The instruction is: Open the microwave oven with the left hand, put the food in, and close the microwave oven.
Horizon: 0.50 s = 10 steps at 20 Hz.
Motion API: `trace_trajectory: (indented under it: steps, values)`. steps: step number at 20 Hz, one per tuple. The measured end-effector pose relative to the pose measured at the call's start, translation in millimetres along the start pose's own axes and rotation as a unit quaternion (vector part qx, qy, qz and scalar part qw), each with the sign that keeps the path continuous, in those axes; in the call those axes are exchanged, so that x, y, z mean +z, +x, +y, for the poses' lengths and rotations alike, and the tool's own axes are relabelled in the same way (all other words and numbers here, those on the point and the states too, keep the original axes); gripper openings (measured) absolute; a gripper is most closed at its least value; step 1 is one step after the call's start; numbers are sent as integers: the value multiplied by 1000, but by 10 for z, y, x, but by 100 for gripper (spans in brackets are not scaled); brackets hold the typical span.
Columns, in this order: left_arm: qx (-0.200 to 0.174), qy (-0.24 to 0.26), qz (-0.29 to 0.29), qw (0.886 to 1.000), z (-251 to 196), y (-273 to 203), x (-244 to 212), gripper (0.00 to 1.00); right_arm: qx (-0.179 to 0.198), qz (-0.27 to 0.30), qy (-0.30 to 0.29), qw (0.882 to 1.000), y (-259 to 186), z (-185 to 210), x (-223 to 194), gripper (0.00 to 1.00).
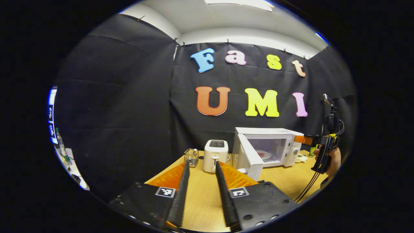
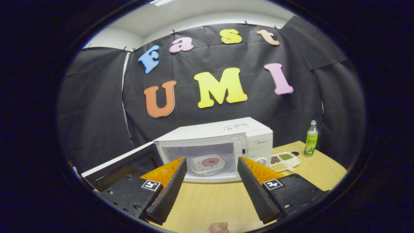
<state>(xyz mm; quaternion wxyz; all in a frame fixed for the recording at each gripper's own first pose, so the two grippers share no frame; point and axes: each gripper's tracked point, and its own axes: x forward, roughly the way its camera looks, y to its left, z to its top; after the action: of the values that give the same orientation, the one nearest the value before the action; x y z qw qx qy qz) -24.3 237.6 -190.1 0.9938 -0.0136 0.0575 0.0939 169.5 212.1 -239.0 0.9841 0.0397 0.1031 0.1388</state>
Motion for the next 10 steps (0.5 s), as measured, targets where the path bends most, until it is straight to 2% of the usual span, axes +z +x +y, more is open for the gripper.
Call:
trace_trajectory:
  steps: [1, 3, 5, 9, 10]
  values:
    - [1, 6, -6, 1000, 19, -6, 38, 22, -1, -11, -3, 1000, -154, -47, 107, 100]
    - [-6, 12, -11, 1000, -34, 7, 65, 27, -1, -32, -12, 999, -547, -173, 341, 100]
    - [8, 17, -16, 1000, 13, 126, 38, 0, -23, -58, -27, 998, -887, -376, 550, 100]
    - [-33, 7, 10, 999, -127, 306, -237, 0, -32, -74, -32, 996, -1428, -559, 766, 99]
    - [-41, 5, 18, 999, -149, 358, -318, 0, -36, -70, -32, 996, -1546, -622, 775, 89]
